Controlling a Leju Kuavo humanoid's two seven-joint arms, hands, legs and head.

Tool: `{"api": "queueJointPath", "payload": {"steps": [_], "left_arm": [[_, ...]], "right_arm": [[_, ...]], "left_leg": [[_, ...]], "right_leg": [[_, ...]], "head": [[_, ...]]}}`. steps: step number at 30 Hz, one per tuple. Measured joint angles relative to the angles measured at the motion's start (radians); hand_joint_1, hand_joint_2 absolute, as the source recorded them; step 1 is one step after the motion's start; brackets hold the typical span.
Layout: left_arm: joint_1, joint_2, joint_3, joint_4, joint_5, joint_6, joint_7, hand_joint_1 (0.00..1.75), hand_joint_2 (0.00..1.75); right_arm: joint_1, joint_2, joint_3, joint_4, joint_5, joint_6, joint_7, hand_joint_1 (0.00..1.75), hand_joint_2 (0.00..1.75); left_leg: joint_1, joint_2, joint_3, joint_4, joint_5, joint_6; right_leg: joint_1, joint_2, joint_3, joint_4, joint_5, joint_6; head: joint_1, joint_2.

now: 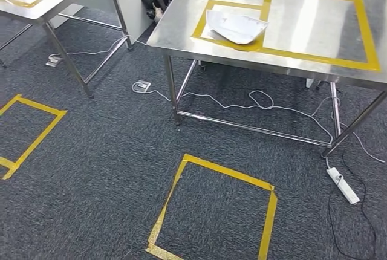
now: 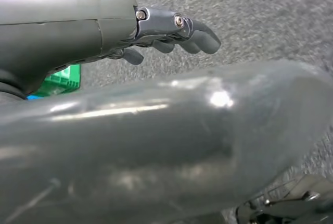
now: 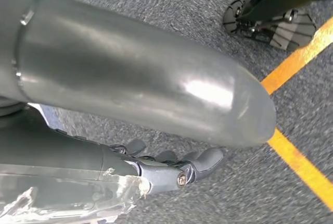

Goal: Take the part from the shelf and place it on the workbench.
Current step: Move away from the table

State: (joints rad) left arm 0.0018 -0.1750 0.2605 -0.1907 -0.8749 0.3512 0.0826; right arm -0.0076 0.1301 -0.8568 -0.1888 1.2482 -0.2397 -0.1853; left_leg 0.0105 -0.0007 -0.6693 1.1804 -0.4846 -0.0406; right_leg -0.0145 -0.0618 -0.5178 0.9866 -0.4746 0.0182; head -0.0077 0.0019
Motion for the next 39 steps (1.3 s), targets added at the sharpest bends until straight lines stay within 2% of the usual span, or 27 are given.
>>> {"api": "queueJointPath", "payload": {"steps": [2, 4, 6, 8, 10, 11, 12, 13, 14, 15, 17, 19, 20, 21, 22, 23, 25, 26, 28, 29, 31, 32, 34, 35, 36, 37, 39], "left_arm": [[-0.005, -0.003, 0.001, 0.0, -0.005, 0.014, -0.005, 0.0, 0.0], [-0.011, -0.008, 0.002, 0.0, -0.009, 0.019, -0.006, 0.0, 0.0], [-0.011, -0.011, 0.002, 0.0, -0.012, 0.02, -0.006, 0.0, 0.0], [-0.009, -0.013, 0.002, 0.0, -0.013, 0.02, -0.006, 0.0, 0.0], [-0.011, -0.015, 0.003, 0.0, -0.013, 0.02, -0.006, 0.0, 0.0], [-0.013, -0.016, 0.003, 0.0, -0.014, 0.02, -0.006, 0.0, 0.0], [-0.014, -0.017, 0.003, 0.0, -0.014, 0.02, -0.006, 0.0, 0.0], [-0.013, -0.018, 0.003, 0.0, -0.014, 0.02, -0.006, 0.0, 0.0], [-0.013, -0.018, 0.004, 0.0, -0.014, 0.02, -0.006, 0.0, 0.0], [-0.012, -0.018, 0.004, 0.0, -0.014, 0.02, -0.006, 0.0, 0.0], [-0.013, -0.019, 0.004, 0.0, -0.014, 0.018, -0.005, 0.0, 0.0], [-0.014, -0.02, 0.004, 0.0, -0.014, 0.013, -0.004, 0.0, 0.0], [-0.013, -0.02, 0.005, 0.0, -0.014, 0.01, -0.002, 0.0, 0.0], [-0.012, -0.02, 0.006, 0.001, -0.014, 0.007, 0.0, 0.0, 0.0], [-0.01, -0.02, 0.006, 0.001, -0.014, 0.005, 0.002, 0.0, 0.0], [-0.009, -0.02, 0.007, 0.002, -0.014, 0.002, 0.005, 0.0, 0.0], [-0.011, -0.02, 0.007, 0.002, -0.015, -0.003, 0.011, 0.0, 0.0], [-0.013, -0.02, 0.007, 0.002, -0.016, -0.006, 0.012, 0.0, 0.0], [-0.014, -0.021, 0.007, 0.002, -0.02, -0.01, 0.013, 0.0, 0.0], [-0.013, -0.02, 0.007, 0.002, -0.023, -0.01, 0.013, 0.0, 0.0], [-0.013, -0.02, 0.007, 0.002, -0.031, -0.01, 0.012, 0.0, 0.0], [-0.015, -0.02, 0.007, 0.002, -0.035, -0.011, 0.011, 0.0, 0.0], [-0.02, -0.021, 0.007, 0.002, -0.042, -0.011, 0.006, 0.0, 0.0], [-0.021, -0.021, 0.007, 0.002, -0.044, -0.011, 0.003, 0.0, 0.0], [-0.021, -0.021, 0.007, 0.002, -0.046, -0.011, 0.0, 0.0, 0.0], [-0.02, -0.021, 0.007, 0.002, -0.047, -0.011, -0.002, 0.0, 0.0], [-0.019, -0.02, 0.007, 0.002, -0.048, -0.012, -0.004, 0.0, 0.0]], "right_arm": [[-0.001, 0.0, 0.0, 0.0, 0.002, 0.001, 0.001, 0.0, 0.0], [-0.002, 0.0, 0.0, 0.0, 0.006, 0.0, 0.004, 0.0, 0.0], [-0.005, 0.0, 0.0, 0.0, 0.011, -0.002, 0.008, 0.0, 0.0], [-0.006, 0.0, 0.0, 0.0, 0.013, -0.002, 0.009, 0.0, 0.0], [-0.004, 0.0, 0.0, 0.0, 0.013, -0.002, 0.009, 0.0, 0.0], [-0.002, 0.001, 0.0, 0.0, 0.013, -0.002, 0.009, 0.0, 0.0], [0.0, 0.001, 0.0, 0.001, 0.013, -0.002, 0.009, 0.0, 0.0], [0.002, 0.001, 0.0, 0.001, 0.013, -0.002, 0.009, 0.0, 0.0], [0.003, 0.001, 0.0, 0.001, 0.013, -0.002, 0.009, 0.0, 0.0], [0.003, 0.001, 0.0, 0.0, 0.013, -0.002, 0.01, 0.0, 0.0], [0.002, 0.001, 0.0, 0.0, 0.014, -0.003, 0.011, 0.0, 0.0], [0.0, 0.001, 0.0, 0.001, 0.014, -0.004, 0.016, 0.0, 0.0], [-0.001, 0.001, 0.0, 0.001, 0.014, -0.004, 0.018, 0.0, 0.0], [-0.002, 0.001, 0.0, 0.001, 0.014, -0.004, 0.019, 0.0, 0.0], [-0.002, 0.001, 0.0, 0.001, 0.014, -0.004, 0.021, 0.0, 0.0], [-0.002, 0.0, 0.0, 0.001, 0.014, -0.004, 0.021, 0.0, 0.0], [0.0, 0.0, 0.0, 0.0, 0.014, -0.004, 0.021, 0.0, 0.0], [0.001, 0.0, 0.0, 0.0, 0.014, -0.003, 0.02, 0.0, 0.0], [0.003, 0.0, 0.0, 0.0, 0.015, -0.001, 0.018, 0.0, 0.0], [0.002, 0.0, 0.0, 0.0, 0.016, 0.0, 0.016, 0.0, 0.0], [0.0, 0.0, 0.0, 0.0, 0.018, 0.004, 0.011, 0.0, 0.0], [-0.001, 0.001, 0.0, 0.0, 0.019, 0.005, 0.01, 0.0, 0.0], [-0.002, 0.001, 0.0, 0.0, 0.022, 0.007, 0.008, 0.0, 0.0], [-0.003, 0.001, 0.0, 0.0, 0.023, 0.008, 0.008, 0.0, 0.0], [-0.005, 0.001, 0.0, 0.0, 0.024, 0.008, 0.008, 0.0, 0.0], [-0.008, 0.001, 0.0, 0.0, 0.025, 0.009, 0.008, 0.0, 0.0], [-0.01, 0.001, 0.0, 0.0, 0.026, 0.01, 0.008, 0.0, 0.0]], "left_leg": [[-0.003, 0.044, 0.071, -0.129, 0.048, 0.004], [-0.01, 0.071, 0.1, -0.19, 0.056, 0.018], [-0.013, 0.052, 0.095, -0.194, 0.055, 0.037], [-0.011, 0.03, 0.094, -0.196, 0.058, 0.051], [-0.011, 0.008, 0.093, -0.197, 0.061, 0.062], [-0.012, -0.006, 0.091, -0.197, 0.062, 0.065], [-0.013, -0.02, 0.091, -0.197, 0.062, 0.068], [-0.015, -0.035, 0.09, -0.197, 0.063, 0.068], [-0.015, -0.05, 0.091, -0.197, 0.064, 0.068], [-0.015, -0.065, 0.091, -0.196, 0.065, 0.067], [-0.015, -0.093, 0.09, -0.193, 0.068, 0.061], [-0.015, -0.114, 0.083, -0.19, 0.073, 0.051], [-0.014, -0.124, 0.078, -0.189, 0.077, 0.044], [-0.011, -0.132, 0.074, -0.191, 0.08, 0.038], [-0.011, -0.122, 0.069, -0.187, 0.079, 0.033], [-0.012, -0.099, 0.059, -0.171, 0.067, 0.027], [-0.015, -0.036, 0.016, -0.081, 0.01, 0.02], [-0.014, -0.02, -0.015, -0.012, -0.024, 0.016], [-0.011, -0.012, -0.059, 0.086, -0.058, 0.012], [-0.011, -0.011, -0.056, 0.087, -0.047, 0.012], [-0.01, 0.009, 0.003, -0.013, 0.011, 0.014], [-0.013, 0.034, 0.041, -0.081, 0.035, 0.015], [-0.017, 0.069, 0.088, -0.167, 0.053, 0.024], [-0.021, 0.07, 0.093, -0.18, 0.05, 0.031], [-0.021, 0.058, 0.092, -0.183, 0.049, 0.04], [-0.021, 0.046, 0.091, -0.185, 0.051, 0.046], [-0.018, 0.023, 0.091, -0.187, 0.055, 0.059]], "right_leg": [[0.004, -0.021, 0.002, 0.003, -0.004, 0.009], [0.01, -0.041, 0.003, 0.005, -0.008, 0.021], [0.011, -0.06, 0.007, 0.005, -0.012, 0.032], [0.007, -0.029, -0.004, 0.038, -0.039, 0.04], [0.005, 0.031, -0.052, 0.15, -0.103, 0.042], [0.005, 0.048, -0.085, 0.223, -0.135, 0.04], [0.006, 0.056, -0.113, 0.279, -0.154, 0.039], [0.006, 0.059, -0.127, 0.303, -0.154, 0.037], [0.006, 0.062, -0.123, 0.288, -0.135, 0.035], [0.005, 0.067, -0.101, 0.235, -0.099, 0.032], [0.0, 0.108, -0.038, 0.094, -0.038, 0.029], [-0.003, 0.143, -0.007, 0.025, -0.022, 0.027], [-0.003, 0.144, -0.004, 0.021, -0.023, 0.025], [-0.001, 0.133, -0.004, 0.022, -0.02, 0.02], [0.0, 0.122, -0.002, 0.021, -0.017, 0.014], [0.0, 0.109, -0.002, 0.019, -0.013, 0.007], [0.001, 0.081, -0.003, 0.016, -0.01, 0.0], [0.002, 0.065, -0.003, 0.016, -0.01, -0.002], [0.004, 0.031, -0.004, 0.016, -0.011, -0.004], [0.004, 0.016, -0.004, 0.016, -0.012, -0.004], [0.004, -0.01, -0.001, 0.016, -0.014, -0.001], [0.006, -0.021, -0.001, 0.017, -0.016, 0.003], [0.012, -0.041, -0.001, 0.019, -0.023, 0.012], [0.015, -0.051, -0.001, 0.018, -0.025, 0.017], [0.015, -0.062, 0.004, 0.017, -0.027, 0.022], [0.013, -0.06, 0.008, 0.018, -0.031, 0.028], [0.008, -0.014, -0.005, 0.063, -0.063, 0.037]], "head": [[-0.001, 0.0], [0.001, 0.0], [0.004, 0.0], [0.006, 0.0], [0.009, 0.0], [0.009, 0.0], [0.009, 0.0], [0.01, 0.0], [0.01, 0.0], [0.01, 0.0], [0.01, 0.0], [0.009, 0.0], [0.008, 0.0], [0.008, 0.0], [0.008, 0.0], [0.005, 0.0], [0.001, 0.0], [-0.001, 0.0], [0.0, 0.0], [0.0, 0.0], [-0.001, 0.0], [-0.001, 0.0], [0.001, 0.0], [0.002, 0.0], [0.004, 0.0], [0.004, 0.0], [0.007, 0.0]]}}
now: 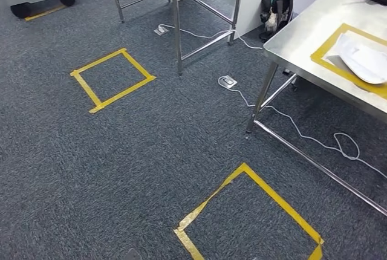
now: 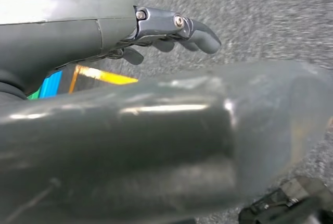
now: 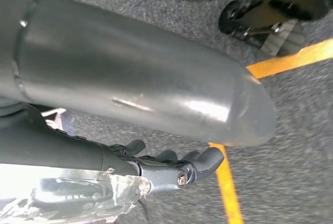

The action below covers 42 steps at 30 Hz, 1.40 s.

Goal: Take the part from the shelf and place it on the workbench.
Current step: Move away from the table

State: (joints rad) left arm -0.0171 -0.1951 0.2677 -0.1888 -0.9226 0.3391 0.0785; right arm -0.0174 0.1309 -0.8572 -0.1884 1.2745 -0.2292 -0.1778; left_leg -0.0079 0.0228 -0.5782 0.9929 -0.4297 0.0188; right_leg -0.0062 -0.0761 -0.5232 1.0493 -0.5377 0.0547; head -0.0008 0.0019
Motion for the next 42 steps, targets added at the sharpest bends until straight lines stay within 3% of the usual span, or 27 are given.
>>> {"api": "queueJointPath", "payload": {"steps": [2, 3, 4, 5, 7, 9, 11, 13, 15, 17, 19, 20, 21, 22, 24, 26, 28, 29, 31, 33, 34, 35, 36, 37, 39, 41, 42], "left_arm": [[-0.003, -0.001, 0.0, 0.0, -0.001, -0.002, -0.001, 0.0, 0.0], [-0.004, -0.001, 0.0, 0.0, -0.001, -0.003, -0.002, 0.0, 0.0], [-0.004, -0.001, 0.0, 0.0, -0.001, -0.005, -0.002, 0.0, 0.0], [-0.003, 0.0, 0.0, 0.0, -0.001, -0.006, -0.001, 0.0, 0.0], [-0.002, 0.0, 0.0, 0.0, -0.001, -0.01, -0.001, 0.0, 0.0], [-0.003, 0.0, 0.0, 0.0, -0.001, -0.012, 0.001, 0.0, 0.0], [-0.004, 0.0, 0.0, 0.0, -0.001, -0.014, 0.004, 0.0, 0.0], [-0.001, 0.001, 0.0, 0.0, -0.001, -0.016, 0.009, 0.0, 0.0], [0.001, 0.001, 0.0, 0.0, -0.001, -0.019, 0.014, 0.0, 0.0], [-0.002, 0.001, 0.0, 0.0, -0.001, -0.021, 0.017, 0.0, 0.0], [-0.005, 0.001, 0.0, 0.0, 0.0, -0.022, 0.017, 0.0, 0.0], [-0.004, 0.001, 0.0, 0.0, 0.0, -0.023, 0.017, 0.0, 0.0], [-0.002, 0.002, 0.0, 0.0, 0.0, -0.023, 0.017, 0.0, 0.0], [-0.001, 0.002, 0.0, 0.0, 0.0, -0.023, 0.017, 0.0, 0.0], [-0.003, 0.001, 0.0, 0.0, 0.0, -0.023, 0.017, 0.0, 0.0], [-0.007, 0.0, 0.0, 0.0, 0.0, -0.023, 0.017, 0.0, 0.0], [-0.007, 0.001, 0.0, 0.0, 0.0, -0.023, 0.017, 0.0, 0.0], [-0.005, 0.001, 0.0, 0.0, 0.001, -0.023, 0.017, 0.0, 0.0], [-0.005, 0.001, 0.0, 0.0, 0.002, -0.024, 0.018, 0.0, 0.0], [-0.007, 0.0, 0.0, 0.0, 0.002, -0.025, 0.018, 0.0, 0.0], [-0.008, 0.0, 0.0, 0.0, 0.002, -0.025, 0.018, 0.0, 0.0], [-0.007, 0.0, 0.0, 0.0, 0.002, -0.026, 0.018, 0.0, 0.0], [-0.006, 0.0, 0.0, 0.0, 0.001, -0.026, 0.018, 0.0, 0.0], [-0.005, 0.001, 0.0, 0.0, 0.001, -0.027, 0.018, 0.0, 0.0], [-0.005, 0.0, 0.0, 0.0, 0.001, -0.028, 0.018, 0.0, 0.0], [-0.006, 0.001, 0.0, 0.0, 0.001, -0.028, 0.018, 0.0, 0.0], [-0.005, 0.001, 0.0, 0.0, 0.001, -0.028, 0.018, 0.0, 0.0]], "right_arm": [[0.004, 0.0, 0.0, 0.001, 0.0, 0.002, 0.001, 0.0, 0.0], [0.006, 0.0, 0.0, 0.001, 0.0, 0.003, 0.001, 0.0, 0.0], [0.008, 0.0, 0.0, 0.001, 0.0, 0.003, 0.001, 0.0, 0.0], [0.01, 0.0, 0.0, 0.001, 0.0, 0.004, 0.002, 0.0, 0.0], [0.009, 0.0, 0.0, 0.001, 0.001, 0.006, 0.002, 0.0, 0.0], [0.007, 0.0, 0.0, 0.001, 0.001, 0.007, 0.002, 0.0, 0.0], [0.006, 0.0, 0.0, 0.001, 0.001, 0.009, 0.003, 0.0, 0.0], [0.004, 0.0, 0.0, 0.001, 0.001, 0.011, 0.004, 0.0, 0.0], [0.003, 0.0, 0.0, 0.001, 0.001, 0.011, 0.004, 0.0, 0.0], [0.005, -0.001, 0.0, 0.001, 0.002, 0.011, 0.002, 0.0, 0.0], [0.007, -0.001, 0.0, 0.001, 0.002, 0.012, 0.002, 0.0, 0.0], [0.007, -0.001, 0.0, 0.001, 0.002, 0.012, 0.002, 0.0, 0.0], [0.006, -0.001, 0.0, 0.001, 0.002, 0.012, 0.002, 0.0, 0.0], [0.005, -0.001, 0.0, 0.001, 0.002, 0.012, 0.002, 0.0, 0.0], [0.005, -0.001, 0.0, 0.001, 0.002, 0.013, 0.002, 0.0, 0.0], [0.005, -0.001, 0.0, 0.001, 0.002, 0.013, 0.002, 0.0, 0.0], [0.002, -0.001, 0.0, 0.001, 0.002, 0.013, 0.001, 0.0, 0.0], [0.0, -0.001, 0.0, 0.001, 0.002, 0.013, 0.001, 0.0, 0.0], [0.0, -0.001, 0.0, 0.001, 0.002, 0.013, 0.0, 0.0, 0.0], [0.003, -0.001, 0.0, 0.001, 0.001, 0.013, 0.0, 0.0, 0.0], [0.005, -0.001, 0.0, 0.001, 0.001, 0.013, 0.001, 0.0, 0.0], [0.007, -0.001, 0.0, 0.001, 0.0, 0.014, 0.001, 0.0, 0.0], [0.007, -0.001, 0.0, 0.001, 0.0, 0.013, 0.002, 0.0, 0.0], [0.007, -0.001, 0.0, 0.001, 0.0, 0.013, 0.002, 0.0, 0.0], [0.006, -0.001, 0.0, 0.001, 0.0, 0.013, 0.002, 0.0, 0.0], [0.004, -0.001, 0.0, 0.001, -0.001, 0.013, 0.002, 0.0, 0.0], [0.004, -0.001, 0.0, 0.001, -0.001, 0.013, 0.002, 0.0, 0.0]], "left_leg": [[0.0, -0.025, -0.001, 0.0, 0.003, 0.009], [-0.001, -0.04, -0.002, 0.0, 0.004, 0.012], [-0.002, -0.055, -0.002, 0.0, 0.004, 0.013], [-0.003, -0.07, -0.002, 0.0, 0.005, 0.013], [-0.004, -0.1, 0.0, 0.001, 0.006, 0.012], [-0.004, -0.128, -0.001, 0.003, 0.008, 0.007], [-0.003, -0.15, -0.008, 0.004, 0.013, -0.004], [0.002, -0.162, -0.016, 0.003, 0.019, -0.017], [0.001, -0.119, -0.034, 0.033, -0.004, -0.027], [0.001, -0.058, -0.082, 0.135, -0.067, -0.037], [0.006, -0.04, -0.137, 0.256, -0.117, -0.046], [0.008, -0.037, -0.145, 0.278, -0.117, -0.049], [0.011, -0.034, -0.135, 0.262, -0.1, -0.051], [0.012, -0.025, -0.105, 0.211, -0.07, -0.053], [0.01, 0.029, -0.029, 0.078, -0.02, -0.05], [0.005, 0.064, 0.008, 0.008, -0.01, -0.038], [0.003, 0.042, 0.007, 0.0, -0.012, -0.021], [0.004, 0.029, 0.008, -0.002, -0.011, -0.015], [0.008, 0.003, 0.01, -0.006, -0.006, -0.001], [0.009, -0.025, 0.009, -0.006, -0.005, 0.006], [0.008, -0.041, 0.008, -0.006, -0.005, 0.008], [0.007, -0.057, 0.008, -0.005, -0.005, 0.009], [0.007, -0.074, 0.009, -0.005, -0.004, 0.009], [0.008, -0.089, 0.011, -0.005, -0.004, 0.008], [0.008, -0.119, 0.012, -0.002, -0.005, 0.001], [0.008, -0.143, 0.006, 0.001, -0.003, -0.011], [0.009, -0.154, 0.001, 0.001, 0.0, -0.018]], "right_leg": [[-0.001, 0.057, -0.059, 0.126, -0.063, 0.002], [-0.001, 0.068, -0.094, 0.195, -0.088, 0.001], [0.0, 0.072, -0.121, 0.24, -0.097, -0.001], [0.0, 0.074, -0.131, 0.248, -0.086, -0.003], [0.0, 0.088, -0.096, 0.152, -0.016, -0.01], [-0.004, 0.134, -0.04, 0.022, 0.039, -0.014], [-0.005, 0.16, -0.017, -0.03, 0.049, -0.017], [-0.003, 0.139, -0.013, -0.035, 0.055, -0.026], [-0.002, 0.114, -0.012, -0.043, 0.063, -0.039], [-0.001, 0.086, -0.012, -0.047, 0.066, -0.047], [0.0, 0.053, -0.014, -0.047, 0.065, -0.049], [0.0, 0.037, -0.014, -0.047, 0.065, -0.049], [0.0, 0.023, -0.014, -0.047, 0.064, -0.048], [-0.001, 0.009, -0.013, -0.047, 0.063, -0.047], [0.002, -0.013, -0.01, -0.044, 0.058, -0.038], [0.009, -0.035, -0.005, -0.043, 0.052, -0.026], [0.009, -0.059, 0.003, -0.047, 0.047, -0.015], [0.007, -0.054, 0.004, -0.043, 0.041, -0.009], [0.002, -0.002, -0.019, 0.017, 0.0, -0.001], [0.0, 0.057, -0.082, 0.152, -0.065, 0.002], [0.0, 0.068, -0.114, 0.213, -0.085, 0.002], [0.0, 0.072, -0.134, 0.245, -0.087, 0.002], [0.0, 0.075, -0.136, 0.237, -0.069, 0.001], [-0.001, 0.081, -0.119, 0.191, -0.034, 0.0], [-0.009, 0.123, -0.059, 0.052, 0.035, -0.001], [-0.014, 0.16, -0.022, -0.026, 0.056, -0.003], [-0.013, 0.161, -0.018, -0.032, 0.052, -0.006]], "head": [[0.004, 0.0], [0.005, 0.0], [0.005, 0.0], [0.005, 0.0], [0.005, 0.0], [0.005, 0.0], [0.004, 0.0], [0.004, 0.0], [0.0, 0.0], [-0.004, 0.0], [-0.005, 0.0], [-0.005, 0.0], [-0.005, 0.0], [-0.005, 0.0], [-0.007, 0.0], [-0.006, 0.0], [-0.004, 0.0], [-0.003, 0.0], [0.002, 0.0], [0.008, 0.0], [0.009, 0.0], [0.01, 0.0], [0.01, 0.0], [0.01, 0.0], [0.01, 0.0], [0.009, 0.0], [0.009, 0.0]]}}
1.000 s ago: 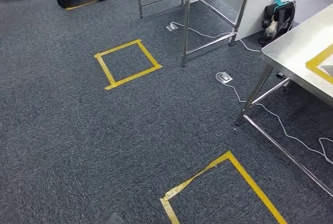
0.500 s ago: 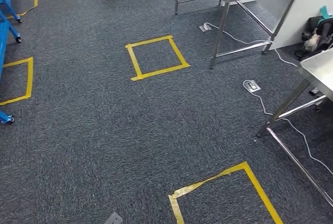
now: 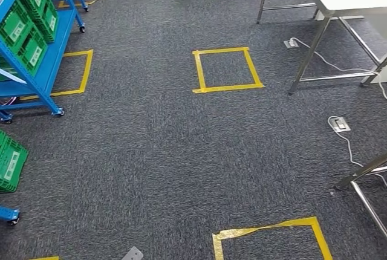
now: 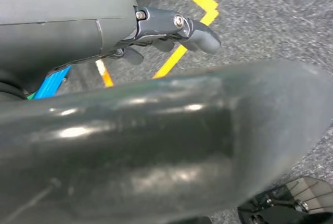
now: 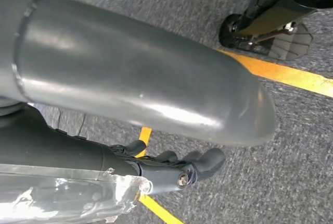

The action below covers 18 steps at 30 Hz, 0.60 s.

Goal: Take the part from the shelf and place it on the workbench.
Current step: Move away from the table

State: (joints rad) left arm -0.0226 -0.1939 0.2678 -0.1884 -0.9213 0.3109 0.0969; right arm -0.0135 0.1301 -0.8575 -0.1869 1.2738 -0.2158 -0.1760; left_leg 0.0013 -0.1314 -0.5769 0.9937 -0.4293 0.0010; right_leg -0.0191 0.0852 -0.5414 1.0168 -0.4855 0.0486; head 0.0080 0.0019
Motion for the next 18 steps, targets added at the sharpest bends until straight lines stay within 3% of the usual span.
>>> {"api": "queueJointPath", "payload": {"steps": [1, 2, 3, 5, 6, 8, 9, 11, 12, 14, 15, 17, 18], "left_arm": [[0.002, 0.0, 0.0, 0.0, 0.0, 0.0, 0.0, 0.0, 0.0], [0.005, 0.0, 0.0, 0.0, 0.0, 0.0, 0.0, 0.0, 0.0], [0.007, 0.0, 0.0, 0.0, 0.0, 0.0, 0.0, 0.0, 0.0], [0.004, 0.0, 0.0, 0.0, 0.0, 0.0, 0.0, 0.0, 0.0], [0.002, 0.0, 0.0, 0.0, 0.0, -0.001, 0.0, 0.0, 0.0], [0.0, 0.0, 0.0, 0.0, 0.0, -0.002, 0.0, 0.0, 0.0], [0.002, 0.001, 0.0, 0.0, 0.0, -0.003, 0.0, 0.0, 0.0], [0.004, 0.001, 0.0, 0.0, 0.0, -0.004, 0.0, 0.0, 0.0], [0.003, 0.001, 0.0, 0.0, 0.0, -0.004, 0.0, 0.0, 0.0], [-0.001, 0.0, 0.0, 0.0, 0.0, -0.005, 0.0, 0.0, 0.0], [-0.003, 0.0, 0.0, 0.0, 0.0, -0.005, 0.0, 0.0, 0.0], [-0.002, -0.001, 0.0, 0.0, 0.0, -0.006, 0.0, 0.0, 0.0], [0.0, -0.001, 0.0, 0.0, 0.0, -0.006, 0.0, 0.0, 0.0]], "right_arm": [[-0.001, 0.0, 0.0, 0.0, 0.0, 0.0, 0.0, 0.0, 0.0], [-0.001, 0.0, 0.0, 0.0, 0.0, 0.0, 0.0, 0.0, 0.0], [-0.001, 0.0, 0.0, 0.0, 0.0, 0.0, 0.0, 0.0, 0.0], [0.0, 0.0, -0.001, 0.0, -0.001, 0.0, 0.0, 0.0, 0.0], [0.001, -0.001, -0.001, 0.0, -0.002, 0.0, 0.0, 0.0, 0.0], [0.003, -0.001, -0.001, 0.0, -0.003, 0.0, 0.0, 0.0, 0.0], [0.003, -0.001, -0.001, 0.0, -0.003, 0.0, 0.0, 0.0, 0.0], [0.001, 0.0, -0.001, 0.0, -0.003, 0.001, 0.0, 0.0, 0.0], [0.001, 0.0, -0.001, 0.0, -0.003, 0.001, 0.0, 0.0, 0.0], [0.001, -0.001, -0.001, 0.0, -0.003, 0.001, 0.0, 0.0, 0.0], [0.001, -0.001, -0.001, 0.0, -0.003, 0.001, 0.0, 0.0, 0.0], [-0.002, -0.001, -0.001, 0.0, -0.003, 0.001, 0.0, 0.0, 0.0], [-0.003, -0.001, -0.001, 0.0, -0.003, 0.001, -0.001, 0.0, 0.0]], "left_leg": [[0.003, -0.01, -0.004, -0.002, 0.004, -0.007], [0.003, -0.001, -0.007, -0.001, 0.002, -0.012], [0.002, 0.023, -0.015, 0.013, -0.008, -0.017], [-0.001, 0.09, -0.056, 0.099, -0.061, -0.023], [-0.001, 0.11, -0.088, 0.166, -0.094, -0.026], [0.0, 0.118, -0.137, 0.268, -0.127, -0.028], [0.0, 0.119, -0.14, 0.274, -0.118, -0.029], [-0.001, 0.136, -0.09, 0.18, -0.055, -0.027], [-0.004, 0.166, -0.053, 0.112, -0.028, -0.027], [-0.009, 0.212, -0.006, 0.019, -0.006, -0.017], [-0.012, 0.22, 0.0, 0.005, -0.01, -0.012], [-0.01, 0.194, 0.0, 0.001, -0.011, 0.001], [-0.008, 0.18, 0.0, 0.0, -0.009, 0.007]], "right_leg": [[0.002, -0.01, 0.001, -0.001, 0.001, -0.005], [0.003, -0.021, 0.002, -0.003, 0.004, -0.012], [0.003, -0.033, 0.003, -0.007, 0.007, -0.019], [0.005, -0.062, 0.005, -0.013, 0.01, -0.029], [0.007, -0.078, 0.005, -0.014, 0.009, -0.032], [0.009, -0.111, 0.006, -0.013, 0.007, -0.035], [0.009, -0.125, 0.007, -0.013, 0.005, -0.036], [0.009, -0.15, 0.011, -0.013, 0.002, -0.033], [0.012, -0.161, 0.015, -0.012, -0.002, -0.029], [0.02, -0.183, 0.019, -0.011, -0.01, -0.019], [0.025, -0.194, 0.02, -0.011, -0.014, -0.015], [0.024, -0.208, 0.028, -0.013, -0.021, -0.006], [0.022, -0.191, 0.028, -0.001, -0.032, -0.001]], "head": [[0.0, 0.0], [0.0, 0.0], [-0.003, 0.0], [-0.008, 0.0], [-0.01, 0.0], [-0.011, 0.0], [-0.011, 0.0], [-0.011, 0.0], [-0.012, 0.0], [-0.012, 0.0], [-0.012, 0.0], [-0.01, 0.0], [-0.009, 0.0]]}}
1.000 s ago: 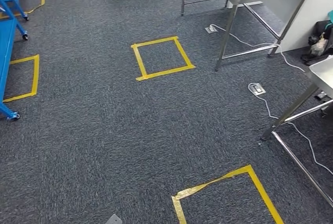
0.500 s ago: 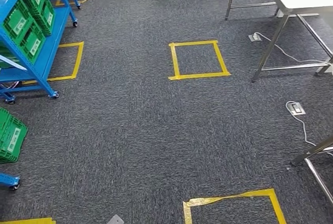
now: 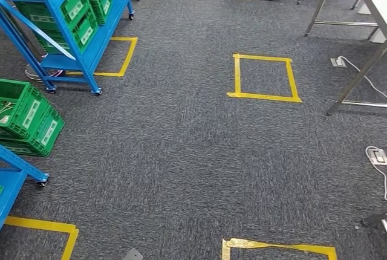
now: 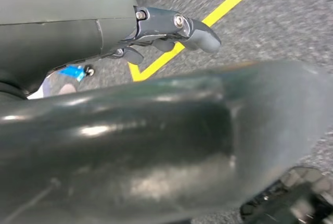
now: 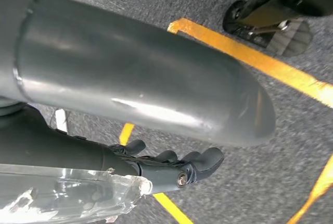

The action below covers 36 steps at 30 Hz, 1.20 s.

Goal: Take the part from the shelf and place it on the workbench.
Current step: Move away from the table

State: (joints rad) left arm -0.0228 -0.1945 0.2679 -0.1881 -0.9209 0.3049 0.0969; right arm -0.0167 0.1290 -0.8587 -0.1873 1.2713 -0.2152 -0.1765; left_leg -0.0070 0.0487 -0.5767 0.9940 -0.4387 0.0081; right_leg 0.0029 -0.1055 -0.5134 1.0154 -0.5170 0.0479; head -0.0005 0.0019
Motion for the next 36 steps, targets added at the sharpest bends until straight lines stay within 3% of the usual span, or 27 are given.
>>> {"api": "queueJointPath", "payload": {"steps": [1, 3, 5, 6, 8, 10, 12, 14, 15, 16, 18, 20, 21, 22, 23, 25, 27, 29, 30, 32, 34, 36], "left_arm": [[0.0, 0.0, 0.0, 0.0, 0.0, 0.0, 0.0, 0.0, 0.0], [-0.002, -0.001, 0.0, 0.0, 0.0, 0.0, 0.0, 0.0, 0.0], [-0.003, -0.001, 0.0, 0.0, 0.0, -0.001, 0.0, 0.0, 0.0], [-0.002, -0.001, 0.001, 0.0, 0.0, -0.001, 0.0, 0.0, 0.0], [0.0, 0.0, 0.001, 0.0, 0.0, -0.002, 0.0, 0.0, 0.0], [-0.001, -0.001, 0.001, 0.0, 0.0, -0.002, 0.0, 0.0, 0.0], [-0.002, 0.0, 0.001, 0.0, 0.0, -0.002, 0.0, 0.0, 0.0], [0.002, 0.001, 0.001, 0.0, -0.001, -0.002, 0.0, 0.0, 0.0], [0.004, 0.001, 0.001, 0.0, -0.002, -0.002, 0.0, 0.0, 0.0], [0.006, 0.001, 0.001, 0.0, -0.002, -0.002, 0.0, 0.0, 0.0], [0.004, 0.001, 0.001, 0.0, -0.003, -0.002, 0.0, 0.0, 0.0], [0.0, 0.001, 0.001, 0.0, -0.003, -0.002, 0.0, 0.0, 0.0], [0.0, 0.001, 0.001, 0.0, -0.003, -0.002, 0.0, 0.0, 0.0], [0.001, 0.001, 0.001, 0.0, -0.004, -0.002, 0.0, 0.0, 0.0], [0.002, 0.002, 0.001, 0.0, -0.004, -0.002, 0.0, 0.0, 0.0], [0.0, 0.001, 0.001, 0.0, -0.006, -0.002, 0.0, 0.0, 0.0], [-0.005, 0.001, 0.001, 0.0, -0.007, -0.002, 0.0, 0.0, 0.0], [-0.006, 0.001, 0.001, 0.0, -0.009, -0.003, 0.0, 0.0, 0.0], [-0.003, 0.001, 0.001, 0.0, -0.009, -0.003, 0.0, 0.0, 0.0], [-0.001, 0.0, 0.001, 0.0, -0.01, -0.003, 0.0, 0.0, 0.0], [-0.003, 0.0, 0.001, 0.0, -0.01, -0.003, 0.0, 0.0, 0.0], [-0.004, 0.0, 0.001, 0.0, -0.011, -0.003, 0.0, 0.0, 0.0]], "right_arm": [[-0.001, 0.0, 0.0, 0.0, 0.0, 0.0, 0.0, 0.0, 0.0], [0.002, 0.0, 0.0, 0.0, 0.0, 0.0, -0.001, 0.0, 0.0], [0.007, 0.0, 0.0, 0.0, 0.0, 0.001, -0.001, 0.0, 0.0], [0.008, 0.0, 0.0, 0.0, 0.0, 0.002, 0.0, 0.0, 0.0], [0.007, 0.0, 0.0, 0.0, -0.001, 0.002, 0.0, 0.0, 0.0], [0.005, 0.0, 0.0, 0.001, -0.002, 0.002, -0.001, 0.0, 0.0], [0.004, 0.001, 0.0, 0.001, -0.002, 0.004, -0.001, 0.0, 0.0], [0.004, 0.001, 0.0, 0.002, -0.002, 0.005, 0.0, 0.0, 0.0], [0.003, 0.001, -0.001, 0.001, -0.002, 0.005, 0.0, 0.0, 0.0], [0.002, 0.001, -0.001, 0.001, -0.001, 0.005, 0.0, 0.0, 0.0], [0.002, 0.001, -0.001, 0.001, 0.0, 0.005, -0.001, 0.0, 0.0], [0.005, 0.002, -0.001, 0.001, 0.0, 0.005, -0.001, 0.0, 0.0], [0.006, 0.001, -0.001, 0.001, 0.0, 0.005, -0.001, 0.0, 0.0], [0.006, 0.001, -0.001, 0.001, 0.0, 0.005, 0.0, 0.0, 0.0], [0.006, 0.002, -0.001, 0.001, 0.001, 0.005, 0.0, 0.0, 0.0], [0.004, 0.002, -0.001, 0.001, 0.003, 0.005, 0.0, 0.0, 0.0], [0.004, 0.002, -0.001, 0.001, 0.004, 0.004, 0.0, 0.0, 0.0], [0.002, 0.002, -0.001, 0.001, 0.005, 0.004, 0.0, 0.0, 0.0], [0.0, 0.001, -0.001, 0.001, 0.006, 0.004, 0.0, 0.0, 0.0], [-0.001, 0.002, -0.001, 0.0, 0.006, 0.004, -0.001, 0.0, 0.0], [0.001, 0.002, -0.001, 0.0, 0.006, 0.004, -0.001, 0.0, 0.0], [0.005, 0.002, -0.001, 0.0, 0.006, 0.004, 0.0, 0.0, 0.0]], "left_leg": [[0.002, -0.013, 0.0, -0.001, 0.002, 0.007], [0.004, -0.04, 0.0, -0.002, 0.004, 0.016], [0.003, -0.071, -0.001, -0.001, 0.004, 0.02], [0.003, -0.087, 0.0, -0.001, 0.005, 0.02], [0.005, -0.118, 0.003, 0.0, 0.005, 0.018], [0.005, -0.146, 0.002, 0.002, 0.006, 0.01], [0.005, -0.17, -0.006, 0.003, 0.011, -0.003], [0.008, -0.191, -0.013, -0.001, 0.019, -0.016], [0.007, -0.183, -0.017, 0.001, 0.017, -0.021], [0.005, -0.161, -0.025, 0.017, 0.005, -0.026], [0.002, -0.097, -0.068, 0.107, -0.051, -0.034], [0.005, -0.069, -0.125, 0.226, -0.103, -0.039], [0.006, -0.064, -0.137, 0.254, -0.106, -0.04], [0.006, -0.06, -0.133, 0.248, -0.09, -0.04], [0.006, -0.052, -0.11, 0.208, -0.061, -0.039], [0.002, -0.005, -0.043, 0.086, -0.006, -0.033], [-0.004, 0.03, -0.006, 0.014, 0.006, -0.022], [-0.005, 0.013, -0.005, 0.004, 0.0, -0.01], [-0.003, 0.0, -0.004, 0.002, 0.001, -0.006], [0.003, -0.024, -0.001, -0.002, 0.004, 0.005], [0.006, -0.049, -0.002, -0.002, 0.006, 0.013], [0.006, -0.078, -0.002, -0.002, 0.007, 0.015]], "right_leg": [[-0.002, 0.027, -0.01, 0.031, -0.02, 0.005], [-0.005, 0.087, -0.066, 0.153, -0.083, 0.01], [-0.005, 0.101, -0.129, 0.271, -0.122, 0.009], [-0.005, 0.102, -0.14, 0.282, -0.113, 0.008], [-0.008, 0.114, -0.109, 0.193, -0.044, 0.005], [-0.016, 0.165, -0.053, 0.062, 0.013, 0.004], [-0.021, 0.199, -0.028, 0.008, 0.025, -0.001], [-0.019, 0.183, -0.025, 0.004, 0.028, -0.013], [-0.019, 0.171, -0.025, 0.002, 0.031, -0.019], [-0.02, 0.158, -0.024, -0.001, 0.033, -0.025], [-0.018, 0.129, -0.022, -0.006, 0.035, -0.034], [-0.014, 0.095, -0.022, -0.006, 0.033, -0.04], [-0.014, 0.079, -0.022, -0.006, 0.032, -0.041], [-0.013, 0.064, -0.021, -0.006, 0.031, -0.041], [-0.013, 0.052, -0.019, -0.006, 0.029, -0.04], [-0.009, 0.029, -0.015, -0.004, 0.024, -0.033], [-0.001, 0.007, -0.011, -0.002, 0.017, -0.023], [0.002, -0.018, -0.003, -0.005, 0.012, -0.015], [0.001, -0.013, -0.001, -0.003, 0.006, -0.01], [-0.003, 0.035, -0.022, 0.052, -0.031, 0.001], [-0.006, 0.089, -0.086, 0.182, -0.092, 0.006], [-0.006, 0.101, -0.143, 0.283, -0.119, 0.007]], "head": [[0.001, 0.0], [0.004, 0.0], [0.005, 0.0], [0.005, 0.0], [0.005, 0.0], [0.005, 0.0], [0.004, 0.0], [0.004, 0.0], [0.003, 0.0], [0.0, 0.0], [-0.007, 0.0], [-0.01, 0.0], [-0.01, 0.0], [-0.01, 0.0], [-0.01, 0.0], [-0.011, 0.0], [-0.009, 0.0], [-0.007, 0.0], [-0.005, 0.0], [-0.001, 0.0], [0.004, 0.0], [0.005, 0.0]]}}
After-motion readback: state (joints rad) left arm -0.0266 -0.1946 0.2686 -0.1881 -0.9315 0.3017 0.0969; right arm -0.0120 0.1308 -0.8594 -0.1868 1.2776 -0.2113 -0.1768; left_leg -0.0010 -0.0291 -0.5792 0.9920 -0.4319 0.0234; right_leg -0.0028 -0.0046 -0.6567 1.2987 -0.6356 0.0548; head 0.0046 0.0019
